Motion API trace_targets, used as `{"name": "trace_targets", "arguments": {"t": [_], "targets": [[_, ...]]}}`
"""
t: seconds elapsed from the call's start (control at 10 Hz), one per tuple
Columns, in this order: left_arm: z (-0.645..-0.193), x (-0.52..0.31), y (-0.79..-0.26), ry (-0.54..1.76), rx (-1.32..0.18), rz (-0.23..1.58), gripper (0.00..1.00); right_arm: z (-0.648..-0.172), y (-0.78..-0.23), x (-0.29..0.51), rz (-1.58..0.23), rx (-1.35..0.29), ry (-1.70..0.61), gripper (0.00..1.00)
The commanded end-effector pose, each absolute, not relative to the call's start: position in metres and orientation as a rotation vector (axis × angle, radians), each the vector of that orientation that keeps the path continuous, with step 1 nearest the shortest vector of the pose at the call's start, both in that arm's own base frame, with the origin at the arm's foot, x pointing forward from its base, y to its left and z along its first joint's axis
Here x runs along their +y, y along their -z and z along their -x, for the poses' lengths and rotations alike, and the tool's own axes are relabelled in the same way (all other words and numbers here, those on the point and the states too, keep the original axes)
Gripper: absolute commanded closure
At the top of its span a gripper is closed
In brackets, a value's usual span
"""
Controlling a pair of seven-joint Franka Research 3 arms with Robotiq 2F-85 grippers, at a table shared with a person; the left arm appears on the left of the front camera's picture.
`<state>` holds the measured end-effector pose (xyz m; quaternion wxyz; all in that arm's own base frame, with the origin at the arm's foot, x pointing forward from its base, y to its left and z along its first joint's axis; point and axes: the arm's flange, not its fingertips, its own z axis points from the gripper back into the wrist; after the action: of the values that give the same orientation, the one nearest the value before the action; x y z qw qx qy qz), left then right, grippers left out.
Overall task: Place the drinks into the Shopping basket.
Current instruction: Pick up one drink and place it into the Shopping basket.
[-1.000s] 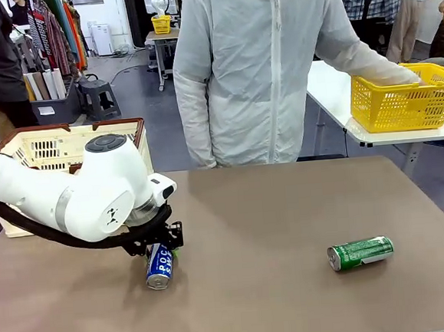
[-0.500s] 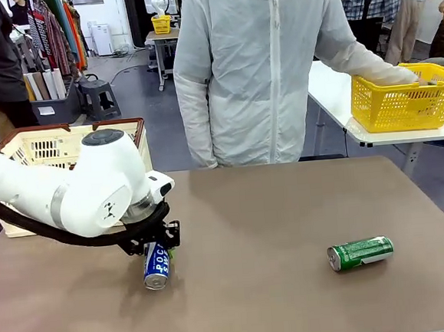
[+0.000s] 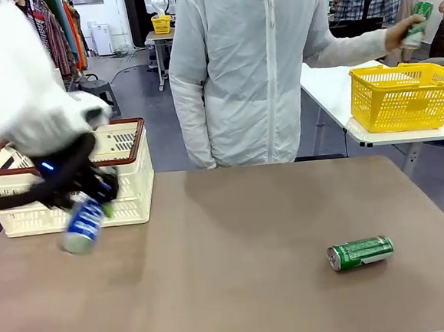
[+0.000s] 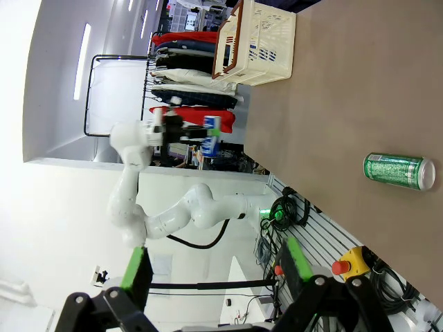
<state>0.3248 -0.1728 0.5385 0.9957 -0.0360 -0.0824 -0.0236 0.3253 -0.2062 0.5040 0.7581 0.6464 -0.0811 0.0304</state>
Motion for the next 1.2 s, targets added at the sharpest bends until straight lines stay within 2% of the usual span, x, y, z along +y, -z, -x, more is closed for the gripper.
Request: {"name": "trace_targets", "arguments": {"t": [0.0, 0.1, 0.2, 0.6, 0.9, 1.0, 1.1], "targets": [[-0.343, -0.141, -0.552, 0.006, -0.208, 0.100, 1.00, -0.324, -0.509, -0.207, -1.408, -0.160, -0.063, 0.00], [-0.334, -0.133, -0.545, -0.026, -0.247, 0.165, 1.00, -0.324, -0.509, -0.207, -1.408, -0.160, -0.063, 0.00], [-0.324, -0.147, -0.564, 0.022, -0.192, 0.084, 1.00, -0.324, -0.509, -0.207, -1.408, -0.160, -0.063, 0.00], [-0.326, -0.143, -0.560, 0.015, -0.198, 0.079, 1.00, -0.324, -0.509, -0.207, -1.408, -0.160, -0.063, 0.00], [-0.443, -0.102, -0.650, 0.026, -0.154, 0.086, 1.00, -0.324, -0.509, -0.207, -1.408, -0.160, -0.063, 0.00], [-0.493, -0.081, -0.672, -0.013, -0.153, 0.085, 1.00, -0.324, -0.509, -0.207, -1.408, -0.160, -0.063, 0.00], [-0.543, -0.054, -0.680, 0.065, -0.141, 0.083, 1.00, -0.324, -0.509, -0.207, -1.408, -0.160, -0.063, 0.00]]}}
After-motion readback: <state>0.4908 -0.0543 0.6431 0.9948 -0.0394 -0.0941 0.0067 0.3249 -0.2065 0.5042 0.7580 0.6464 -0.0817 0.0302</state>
